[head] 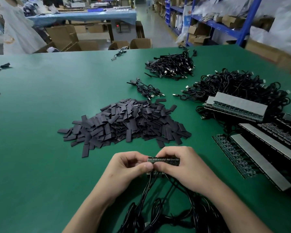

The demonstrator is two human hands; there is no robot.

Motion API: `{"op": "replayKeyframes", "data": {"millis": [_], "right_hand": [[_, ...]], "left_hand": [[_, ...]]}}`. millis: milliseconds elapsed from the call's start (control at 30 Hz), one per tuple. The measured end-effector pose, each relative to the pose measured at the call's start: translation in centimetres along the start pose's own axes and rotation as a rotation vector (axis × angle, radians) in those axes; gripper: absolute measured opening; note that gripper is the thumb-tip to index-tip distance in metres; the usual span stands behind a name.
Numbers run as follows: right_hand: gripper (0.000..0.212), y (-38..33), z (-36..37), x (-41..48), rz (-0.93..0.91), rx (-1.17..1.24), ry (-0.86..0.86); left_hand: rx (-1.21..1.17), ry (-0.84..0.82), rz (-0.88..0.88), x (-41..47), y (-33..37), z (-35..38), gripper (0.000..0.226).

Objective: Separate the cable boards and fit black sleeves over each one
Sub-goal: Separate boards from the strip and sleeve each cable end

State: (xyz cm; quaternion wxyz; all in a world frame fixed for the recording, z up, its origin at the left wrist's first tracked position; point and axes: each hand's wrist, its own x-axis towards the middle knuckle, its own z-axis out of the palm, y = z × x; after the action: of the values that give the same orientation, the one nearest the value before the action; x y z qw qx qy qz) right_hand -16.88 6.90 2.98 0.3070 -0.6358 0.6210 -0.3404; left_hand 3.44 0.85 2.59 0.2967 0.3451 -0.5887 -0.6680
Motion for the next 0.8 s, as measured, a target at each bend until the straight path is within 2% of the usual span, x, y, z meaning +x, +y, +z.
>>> {"op": "replayKeyframes", "data": {"millis": [133, 233, 433, 500, 600, 733, 800], "right_hand": [[0.014, -0.1, 0.1, -0.1, 0.011, -0.007, 0.011], [0.009, -0.3, 0.0, -0.2, 0.009, -0.027, 0.019], [0.013, -0.4, -0.1, -0.1, -0.020, -0.014, 0.006], [0.011, -0.5, -0.1, -0.1, -0.037, 0.065, -0.028], [0.007, -0.8, -0.2, -0.2, -0.054, 0.155, -0.061], [0.014, -0.6, -1.2, -0.2, -0.045, 0.074, -0.009], [0.013, -0.2, -2.0, -0.3, -0.026, 0.019, 0.007]], "left_hand": [[-0.019, -0.020, -0.029, 0.1, -0.2, -0.3, 0.011], [-0.057, -0.047, -0.032, 0.1, -0.1, -0.3, 0.006], [-0.061, -0.067, -0.034, 0.1, 0.0, -0.4, 0.004], [-0.091, -0.088, -0.036, 0.0, 0.2, -0.4, 0.012], [-0.124, -0.088, -0.034, 0.0, 0.0, -0.5, 0.040], [-0.100, -0.020, 0.021, 0.2, 0.0, -0.4, 0.037], [-0.171, 0.023, 0.033, 0.2, 0.1, -0.5, 0.045]]}}
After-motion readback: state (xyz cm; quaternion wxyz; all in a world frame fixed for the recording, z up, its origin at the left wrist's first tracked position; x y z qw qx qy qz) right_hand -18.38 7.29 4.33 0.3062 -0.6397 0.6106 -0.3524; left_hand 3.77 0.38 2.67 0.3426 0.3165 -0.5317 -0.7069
